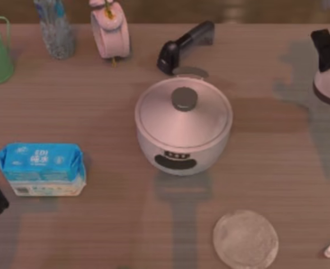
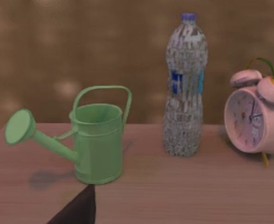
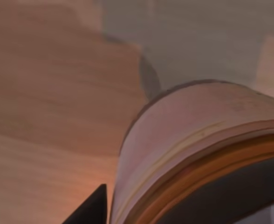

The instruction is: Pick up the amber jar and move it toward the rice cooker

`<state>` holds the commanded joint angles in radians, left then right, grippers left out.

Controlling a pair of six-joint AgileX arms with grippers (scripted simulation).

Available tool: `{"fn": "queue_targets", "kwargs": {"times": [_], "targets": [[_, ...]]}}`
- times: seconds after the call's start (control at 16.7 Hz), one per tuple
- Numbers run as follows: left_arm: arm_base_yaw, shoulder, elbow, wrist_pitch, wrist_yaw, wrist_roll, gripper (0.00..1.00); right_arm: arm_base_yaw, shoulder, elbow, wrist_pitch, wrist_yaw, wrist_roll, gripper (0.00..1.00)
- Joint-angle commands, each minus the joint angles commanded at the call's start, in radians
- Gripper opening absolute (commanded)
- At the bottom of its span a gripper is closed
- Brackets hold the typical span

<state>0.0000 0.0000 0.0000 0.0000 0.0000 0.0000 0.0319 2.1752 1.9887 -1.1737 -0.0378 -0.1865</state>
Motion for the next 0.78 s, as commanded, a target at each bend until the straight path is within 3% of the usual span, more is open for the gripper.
{"fn": "queue_targets", "kwargs": {"times": [0.24,0.6,0.78], "targets": [[0.0,0.0,0.0,0.0,0.0,0.0,1.0,0.007,-0.145,-0.131,-0.024,0.001,0.0,0.0],[0.0,0.0,0.0,0.0,0.0,0.0,1.0,0.004,-0.153,-0.139,-0.023,0.001,0.004,0.0],[0.0,0.0,0.0,0.0,0.0,0.0,1.0,0.048,-0.151,-0.168,0.006,0.013,0.073,0.0]]}}
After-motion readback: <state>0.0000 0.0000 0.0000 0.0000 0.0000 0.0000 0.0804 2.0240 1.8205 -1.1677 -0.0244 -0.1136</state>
